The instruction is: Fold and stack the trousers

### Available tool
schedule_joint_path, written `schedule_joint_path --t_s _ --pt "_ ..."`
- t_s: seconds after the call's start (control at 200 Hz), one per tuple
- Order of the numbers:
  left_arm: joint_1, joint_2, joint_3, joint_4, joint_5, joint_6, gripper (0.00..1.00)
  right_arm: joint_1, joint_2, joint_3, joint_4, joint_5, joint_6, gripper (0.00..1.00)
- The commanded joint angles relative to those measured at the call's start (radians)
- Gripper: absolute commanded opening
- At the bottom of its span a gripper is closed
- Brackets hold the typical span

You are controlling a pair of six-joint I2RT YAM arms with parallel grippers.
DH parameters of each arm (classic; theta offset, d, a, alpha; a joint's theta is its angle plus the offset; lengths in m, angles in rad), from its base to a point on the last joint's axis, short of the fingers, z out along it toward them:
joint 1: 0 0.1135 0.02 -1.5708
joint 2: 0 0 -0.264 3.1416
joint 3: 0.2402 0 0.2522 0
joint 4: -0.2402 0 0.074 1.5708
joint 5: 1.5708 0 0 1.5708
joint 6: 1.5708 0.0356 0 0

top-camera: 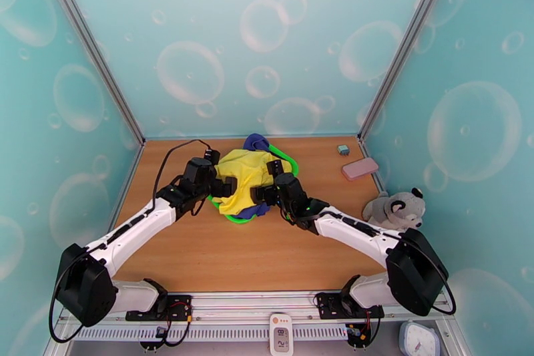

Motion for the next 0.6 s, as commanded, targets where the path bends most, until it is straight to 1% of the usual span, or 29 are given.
schedule_joint_path --t_s 0.0,0.045,0.08,0.195,0.235,0.28,0.37,0.435,0.595 --pt "-0.038 -0.013 0.061 -0.070 -0.043 0.041 0.99 -0.007 -0.045 -0.032 0.037 -0.038 0.060 0.99" --pt "-0.045 -0.039 0.061 -0.076 -0.065 0.042 1.00 -0.014 -0.054 -0.034 0.030 -0.041 0.058 0.99" --pt "-0.047 -0.061 0.061 -0.070 -0.061 0.041 0.99 -0.018 -0.063 -0.034 0.021 -0.039 0.057 0.99" --pt "-0.047 -0.087 0.063 -0.017 0.040 0.045 0.99 -0.040 -0.092 -0.050 0.017 -0.042 0.059 0.99" --pt "-0.048 -0.062 0.076 -0.017 0.056 0.041 1.00 -0.048 -0.101 -0.059 0.020 -0.044 0.061 0.99" --pt "-0.048 -0.019 0.098 -0.038 0.043 0.038 0.99 -0.059 -0.110 -0.068 0.024 -0.051 0.069 0.99" --pt "-0.047 0.088 0.152 -0.110 -0.038 0.033 0.99 -0.074 -0.127 -0.080 0.020 -0.061 0.073 0.99" --pt "-0.048 0.154 0.179 -0.146 -0.068 0.037 0.99 -0.077 -0.141 -0.090 0.018 -0.059 0.074 0.99" --pt "-0.054 0.237 0.172 -0.102 -0.079 0.042 0.99 -0.089 -0.169 -0.123 0.029 -0.068 0.076 0.99"
